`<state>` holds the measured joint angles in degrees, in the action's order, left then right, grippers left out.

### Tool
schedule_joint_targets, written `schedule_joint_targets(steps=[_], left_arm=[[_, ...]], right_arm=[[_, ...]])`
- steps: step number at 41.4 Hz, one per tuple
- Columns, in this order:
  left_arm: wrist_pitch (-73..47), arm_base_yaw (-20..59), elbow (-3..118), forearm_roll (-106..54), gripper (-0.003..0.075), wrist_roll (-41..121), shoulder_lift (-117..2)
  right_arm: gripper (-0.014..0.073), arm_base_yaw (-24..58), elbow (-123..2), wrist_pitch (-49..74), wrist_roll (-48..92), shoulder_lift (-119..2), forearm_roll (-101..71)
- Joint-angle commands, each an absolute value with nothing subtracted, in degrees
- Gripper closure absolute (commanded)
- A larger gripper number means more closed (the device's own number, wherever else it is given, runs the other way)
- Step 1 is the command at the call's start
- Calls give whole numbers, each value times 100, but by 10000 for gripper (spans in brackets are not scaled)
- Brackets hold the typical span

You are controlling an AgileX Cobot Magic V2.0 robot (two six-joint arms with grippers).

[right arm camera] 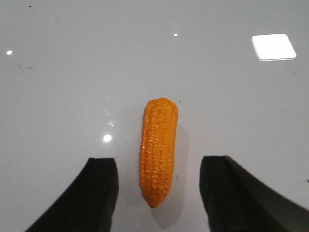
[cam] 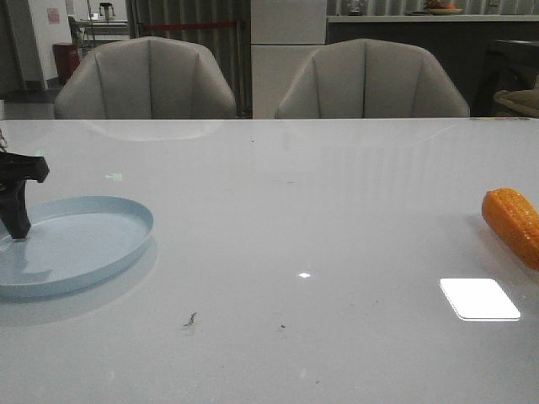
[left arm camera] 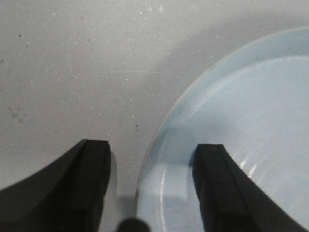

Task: Place corn on plate with both arms
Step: 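Lower the left gripper to the rim of the light blue plate, then grip the plate rim with the left gripper and drag it toward the table center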

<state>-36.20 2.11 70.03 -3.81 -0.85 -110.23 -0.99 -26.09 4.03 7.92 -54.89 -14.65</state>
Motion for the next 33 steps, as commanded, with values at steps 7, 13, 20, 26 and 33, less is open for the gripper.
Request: schedule_joint_targets(steps=[7,13,20,26,33], left_arm=[[-3514,214,7162,-411,623,-152,-10725],[-3547,214,7162,-411,626,-152,-10725],[-3965,214,7428,-610,626,-152,-10725],[-4406,214,7896,-895,626,-152,-10725],[-4991,214,8538,-1571,626,0,-10725]], right_arm=[[104,-139,-2816,-34,802,-5447,-1473],[104,-139,-2816,-34,802,-5447,-1473],[104,-139,-2816,-34,802,-5447,-1473],[104,-139,-2816,-34,802,-5447,-1473],[104,-139,-2816,-34,802,-5447,-1473]])
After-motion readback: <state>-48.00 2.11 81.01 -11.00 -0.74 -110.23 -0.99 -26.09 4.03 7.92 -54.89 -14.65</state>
